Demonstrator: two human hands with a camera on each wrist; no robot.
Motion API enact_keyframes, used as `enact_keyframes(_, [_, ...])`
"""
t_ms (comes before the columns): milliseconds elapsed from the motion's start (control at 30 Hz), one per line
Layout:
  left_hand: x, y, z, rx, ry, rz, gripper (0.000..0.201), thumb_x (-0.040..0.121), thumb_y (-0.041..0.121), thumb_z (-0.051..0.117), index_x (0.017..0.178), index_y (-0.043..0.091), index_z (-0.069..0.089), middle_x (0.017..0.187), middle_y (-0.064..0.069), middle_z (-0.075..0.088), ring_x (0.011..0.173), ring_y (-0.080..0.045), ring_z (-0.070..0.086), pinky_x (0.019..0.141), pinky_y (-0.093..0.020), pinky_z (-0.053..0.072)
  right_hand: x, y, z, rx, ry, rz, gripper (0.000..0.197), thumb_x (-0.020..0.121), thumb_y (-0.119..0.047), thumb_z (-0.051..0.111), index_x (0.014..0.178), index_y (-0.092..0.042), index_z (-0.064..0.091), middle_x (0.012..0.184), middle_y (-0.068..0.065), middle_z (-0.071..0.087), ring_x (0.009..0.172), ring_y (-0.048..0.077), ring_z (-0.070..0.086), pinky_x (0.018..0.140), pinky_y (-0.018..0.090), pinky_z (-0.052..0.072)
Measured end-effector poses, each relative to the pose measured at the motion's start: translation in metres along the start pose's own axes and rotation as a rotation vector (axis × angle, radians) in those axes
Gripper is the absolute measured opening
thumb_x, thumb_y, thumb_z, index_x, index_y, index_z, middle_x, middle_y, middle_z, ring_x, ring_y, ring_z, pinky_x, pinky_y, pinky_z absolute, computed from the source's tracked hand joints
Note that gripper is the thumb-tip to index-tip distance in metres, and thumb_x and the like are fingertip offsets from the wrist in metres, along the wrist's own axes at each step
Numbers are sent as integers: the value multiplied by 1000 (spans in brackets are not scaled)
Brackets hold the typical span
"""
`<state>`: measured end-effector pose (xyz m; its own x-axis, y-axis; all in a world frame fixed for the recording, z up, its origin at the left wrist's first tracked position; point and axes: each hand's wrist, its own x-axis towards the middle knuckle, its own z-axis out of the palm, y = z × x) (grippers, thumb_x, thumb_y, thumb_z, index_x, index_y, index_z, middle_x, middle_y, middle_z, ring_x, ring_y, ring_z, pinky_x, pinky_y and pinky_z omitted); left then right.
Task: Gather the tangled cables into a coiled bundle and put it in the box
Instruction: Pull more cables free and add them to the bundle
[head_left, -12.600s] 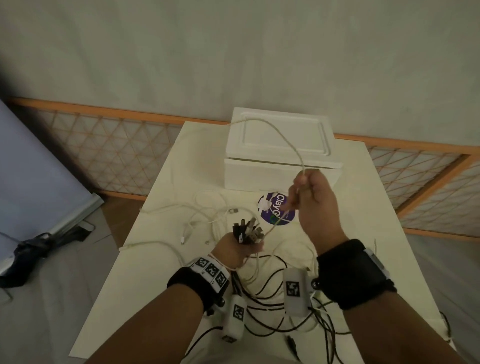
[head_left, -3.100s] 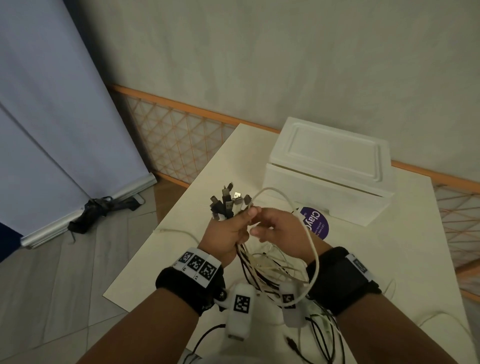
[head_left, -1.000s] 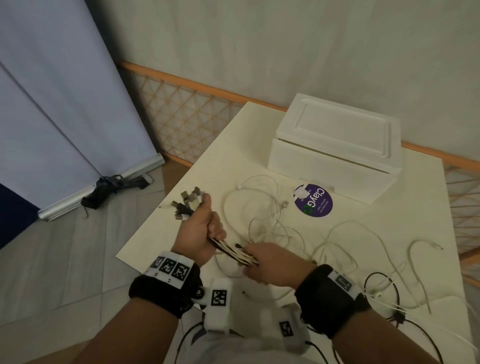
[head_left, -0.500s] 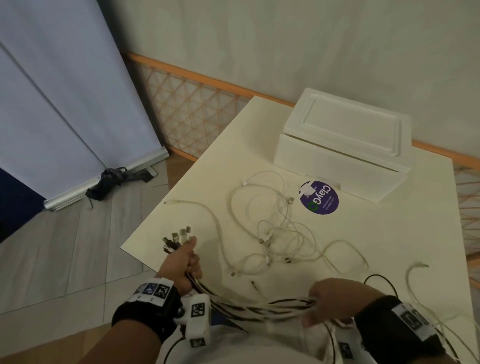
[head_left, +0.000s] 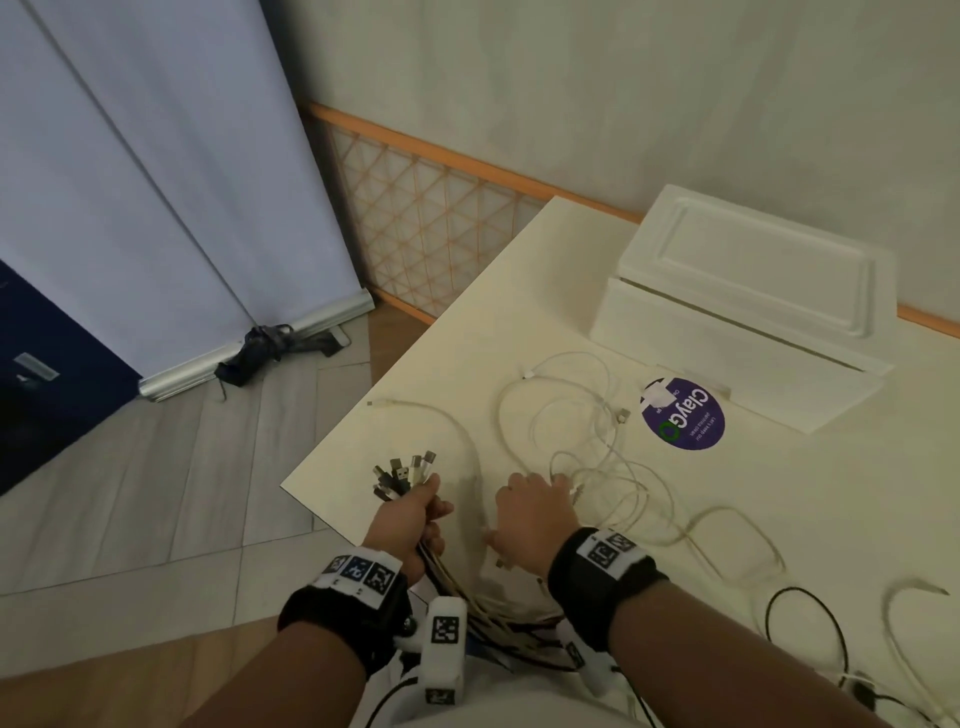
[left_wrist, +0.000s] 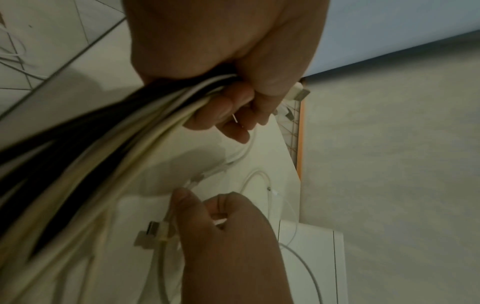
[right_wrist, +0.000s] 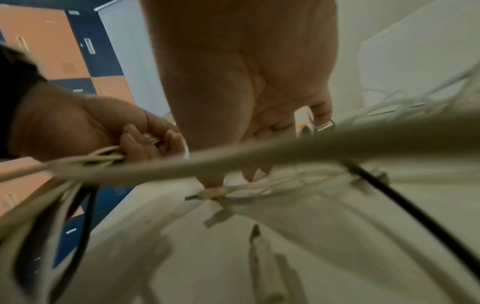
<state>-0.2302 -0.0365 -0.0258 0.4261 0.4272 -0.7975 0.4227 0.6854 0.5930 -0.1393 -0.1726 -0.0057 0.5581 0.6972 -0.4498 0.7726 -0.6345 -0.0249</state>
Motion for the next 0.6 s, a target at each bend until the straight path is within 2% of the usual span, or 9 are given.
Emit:
enact_keyframes(100, [1, 3, 3, -12, -21, -18, 31, 93, 31, 60, 72, 8, 58, 85, -9, 70, 33, -9, 32, 38, -20, 33, 5, -1, 2, -1, 36, 17, 24, 90, -20, 43, 108, -14, 58, 114, 5, 54, 110, 26, 49, 108, 58, 13])
enact_keyframes(167, [2, 5, 5, -13, -58, -40, 30, 95, 33, 57, 84, 5, 63, 96, -11, 71, 32, -9, 32, 37, -20, 33, 3, 2, -2, 55, 107, 33, 20, 89, -18, 40, 100, -14, 56, 104, 3, 57, 103, 24, 53, 112, 58, 5])
enact_keyframes(233, [2, 9, 9, -48, -100, -54, 30, 95, 34, 56, 100, 6, 63, 103, -11, 71, 33, -8, 29, 36, -18, 32, -2, 6, -6, 149, 198, -15, 12, 91, -19, 37, 90, -17, 49, 82, -2, 53, 89, 22, 58, 114, 55, 3])
enact_keyframes(300, [0, 17, 16, -118, -172, -35, 26, 95, 34, 55, 102, 10, 61, 105, -8, 71, 33, -7, 27, 36, -16, 31, -10, 7, -8, 164, 290, -99, 13, 91, -18, 32, 82, -18, 43, 61, -7, 43, 61, 19, 54, 115, 54, 11])
enact_keyframes(367, [-6, 29, 28, -173, -255, 13, 20, 96, 33, 53, 99, 15, 59, 107, -7, 72, 34, -7, 25, 36, -17, 31, -18, 13, -11, 93, 410, -165, 18, 86, -17, 30, 74, -18, 43, 47, -10, 35, 41, 16, 43, 108, 57, 30])
enact_keyframes(400, [-9, 36, 34, -186, -278, 42, 19, 97, 33, 52, 99, 16, 60, 106, -5, 72, 35, -7, 25, 36, -18, 31, -24, 16, -16, 71, 376, -174, 20, 85, -18, 29, 75, -18, 47, 48, -8, 41, 43, 16, 48, 108, 55, 31])
enact_keyframes(467, [-11, 49, 48, -202, -278, 96, 19, 96, 32, 53, 102, 17, 63, 92, -1, 71, 35, -7, 26, 36, -18, 30, -34, 28, -21, 101, 269, -215, 23, 91, -21, 29, 89, -17, 51, 67, -4, 60, 65, 18, 60, 111, 43, 19])
enact_keyframes(500, [-12, 56, 55, -205, -266, 114, 19, 96, 31, 54, 101, 17, 65, 83, 2, 69, 35, -6, 27, 36, -18, 29, -39, 35, -25, 172, 232, -210, 20, 93, -24, 32, 94, -18, 51, 76, -3, 64, 74, 18, 61, 111, 36, 16])
enact_keyframes(600, [-13, 69, 70, -174, -234, 147, 21, 95, 30, 55, 93, 13, 67, 73, 5, 68, 34, -5, 28, 36, -17, 29, -56, 59, -28, 328, 282, -146, 14, 95, -29, 41, 101, -25, 53, 86, -5, 69, 85, 12, 61, 108, 28, 17])
